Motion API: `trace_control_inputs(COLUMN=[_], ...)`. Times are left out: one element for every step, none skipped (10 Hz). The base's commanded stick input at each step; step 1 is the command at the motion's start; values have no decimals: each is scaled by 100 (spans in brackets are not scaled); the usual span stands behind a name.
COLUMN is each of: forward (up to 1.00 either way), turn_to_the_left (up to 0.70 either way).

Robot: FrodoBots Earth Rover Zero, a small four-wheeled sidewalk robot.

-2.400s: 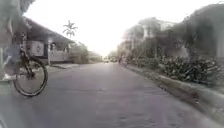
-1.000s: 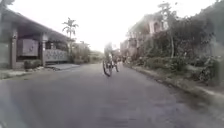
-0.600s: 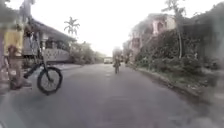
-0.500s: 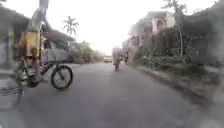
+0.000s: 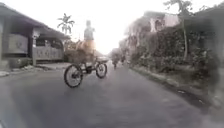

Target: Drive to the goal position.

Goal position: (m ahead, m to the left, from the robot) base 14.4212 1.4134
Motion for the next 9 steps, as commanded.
trace_control_inputs(forward=[100,100,100,100,100,100,100,100,100], turn_to_the_left=[4,4,4,4,4,4,4,-1,-36])
